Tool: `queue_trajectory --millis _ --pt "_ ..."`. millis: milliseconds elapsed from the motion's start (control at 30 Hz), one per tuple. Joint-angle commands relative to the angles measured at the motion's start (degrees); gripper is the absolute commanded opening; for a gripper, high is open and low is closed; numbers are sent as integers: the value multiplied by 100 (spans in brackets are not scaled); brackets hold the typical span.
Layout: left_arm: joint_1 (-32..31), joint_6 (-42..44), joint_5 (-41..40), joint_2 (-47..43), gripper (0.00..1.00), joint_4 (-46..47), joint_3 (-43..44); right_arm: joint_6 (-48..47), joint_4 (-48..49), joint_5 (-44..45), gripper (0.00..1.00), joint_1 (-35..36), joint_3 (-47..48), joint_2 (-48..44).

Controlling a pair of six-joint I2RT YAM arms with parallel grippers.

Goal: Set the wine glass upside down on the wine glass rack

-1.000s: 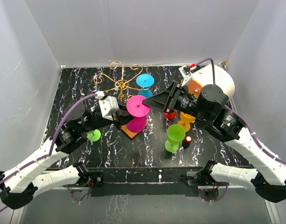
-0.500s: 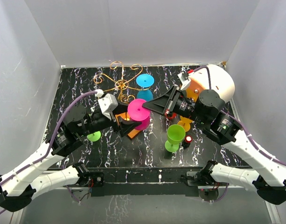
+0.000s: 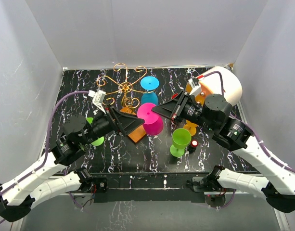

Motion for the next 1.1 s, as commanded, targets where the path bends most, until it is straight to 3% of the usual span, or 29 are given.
queue_trajectory --millis 0,133,267,567,900,1067 --pt "-29 -1711 -598 221 64 724 -124 -114 335 6 0 7 111 -133" --pt "-25 -2124 -1005 402 38 147 239 -137 396 -11 0 9 -26 -188" --pt "-24 -2332 -1174 393 26 70 308 -210 401 167 0 9 -199 -265" --pt "-25 -2272 -1265 474 16 -540 577 -395 607 287 0 9 -409 -191" --pt "-26 -2213 -947 772 25 -411 640 -496 879 305 0 9 -441 -248" --pt "-26 -2119 -727 882 12 -228 693 -495 790 374 0 9 -430 -230"
